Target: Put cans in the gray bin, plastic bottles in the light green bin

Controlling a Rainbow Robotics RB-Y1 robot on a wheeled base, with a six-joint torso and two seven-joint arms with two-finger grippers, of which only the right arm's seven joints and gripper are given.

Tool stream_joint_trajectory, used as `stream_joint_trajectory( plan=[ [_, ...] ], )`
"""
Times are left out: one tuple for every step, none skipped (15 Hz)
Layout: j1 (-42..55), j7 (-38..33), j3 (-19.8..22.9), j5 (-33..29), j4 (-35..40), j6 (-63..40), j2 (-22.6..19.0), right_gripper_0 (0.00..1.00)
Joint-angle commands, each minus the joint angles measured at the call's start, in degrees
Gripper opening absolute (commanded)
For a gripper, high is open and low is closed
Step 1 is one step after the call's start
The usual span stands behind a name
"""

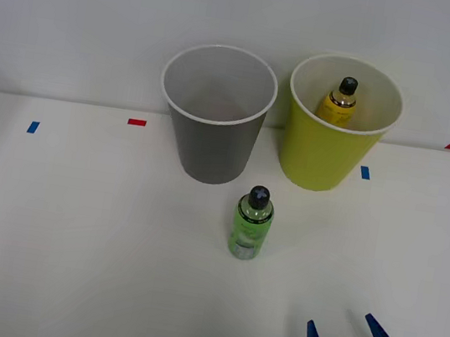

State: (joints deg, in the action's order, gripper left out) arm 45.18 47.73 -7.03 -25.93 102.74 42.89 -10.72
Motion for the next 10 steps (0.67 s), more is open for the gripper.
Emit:
stream_joint_trajectory(
  plan=[
    [0.00, 0.00, 0.00, 0.00, 0.00, 0.00, 0.00, 1.00],
    [0.00, 0.00, 0.00, 0.00, 0.00, 0.00, 0.00, 1.00],
    [0.00, 0.00, 0.00, 0.00, 0.00, 0.00, 0.00, 1.00],
    [0.00, 0.00, 0.00, 0.00, 0.00, 0.00, 0.00, 1.00],
    [0.00, 0.00, 0.00, 0.00, 0.00, 0.00, 0.00, 1.00],
    [0.00, 0.00, 0.00, 0.00, 0.00, 0.00, 0.00, 1.00],
    [0.00, 0.00, 0.00, 0.00, 0.00, 0.00, 0.00, 1.00],
    [0.00, 0.00, 0.00, 0.00, 0.00, 0.00, 0.00, 1.00],
    [0.00, 0.00, 0.00, 0.00, 0.00, 0.00, 0.00, 1.00],
    [0.00, 0.00, 0.00, 0.00, 0.00, 0.00, 0.00, 1.00]
  ],
)
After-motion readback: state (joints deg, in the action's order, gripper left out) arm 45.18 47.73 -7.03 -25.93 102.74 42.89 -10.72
